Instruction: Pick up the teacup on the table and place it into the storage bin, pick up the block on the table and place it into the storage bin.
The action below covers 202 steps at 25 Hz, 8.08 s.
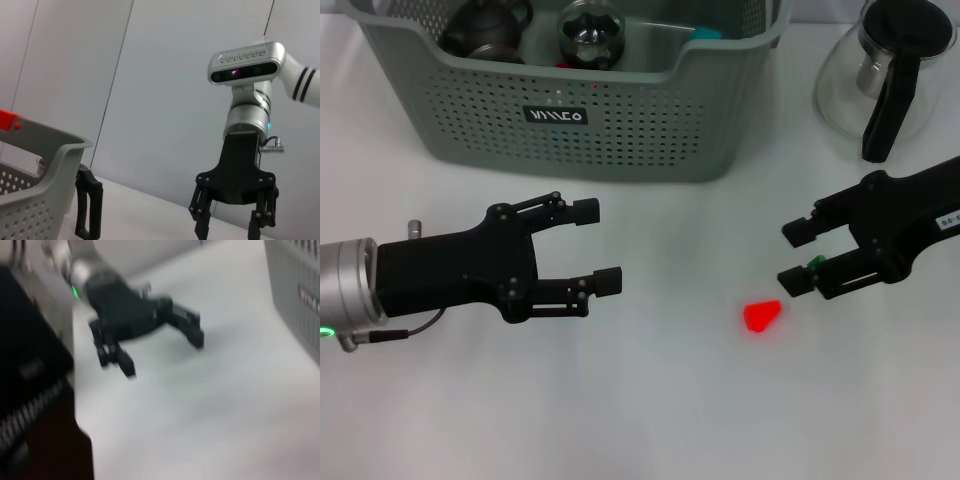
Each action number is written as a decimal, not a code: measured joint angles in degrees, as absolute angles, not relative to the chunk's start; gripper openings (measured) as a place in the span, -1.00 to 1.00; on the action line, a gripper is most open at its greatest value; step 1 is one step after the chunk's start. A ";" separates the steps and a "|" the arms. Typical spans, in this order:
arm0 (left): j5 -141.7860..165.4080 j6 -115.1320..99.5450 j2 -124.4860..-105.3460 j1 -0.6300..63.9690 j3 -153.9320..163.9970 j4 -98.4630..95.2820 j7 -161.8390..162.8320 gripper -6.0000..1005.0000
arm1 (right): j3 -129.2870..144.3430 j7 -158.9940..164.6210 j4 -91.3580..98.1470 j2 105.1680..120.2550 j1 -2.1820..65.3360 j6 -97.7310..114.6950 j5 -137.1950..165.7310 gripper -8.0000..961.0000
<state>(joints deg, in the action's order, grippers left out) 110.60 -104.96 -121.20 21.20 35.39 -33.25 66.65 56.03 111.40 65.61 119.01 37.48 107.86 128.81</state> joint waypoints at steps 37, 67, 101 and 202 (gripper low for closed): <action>111.24 -103.17 -120.92 21.50 31.78 -31.46 66.62 0.76 | 79.47 119.75 63.38 120.29 42.97 92.65 150.46 0.40; 111.01 -101.59 -121.02 21.47 31.72 -31.02 66.94 0.76 | 85.12 120.71 55.06 120.36 44.82 83.12 150.38 0.40; 110.83 -101.29 -121.11 21.45 31.73 -30.93 66.97 0.76 | 83.10 121.06 59.00 120.21 42.33 88.12 152.16 0.39; 109.94 -102.14 -121.00 20.56 25.58 -30.68 68.73 0.76 | 66.39 105.18 71.26 119.35 39.96 72.28 89.37 0.85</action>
<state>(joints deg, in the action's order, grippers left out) 109.94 -102.14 -121.00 20.56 25.58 -30.68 68.73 66.39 105.18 71.26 119.35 39.96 72.28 89.37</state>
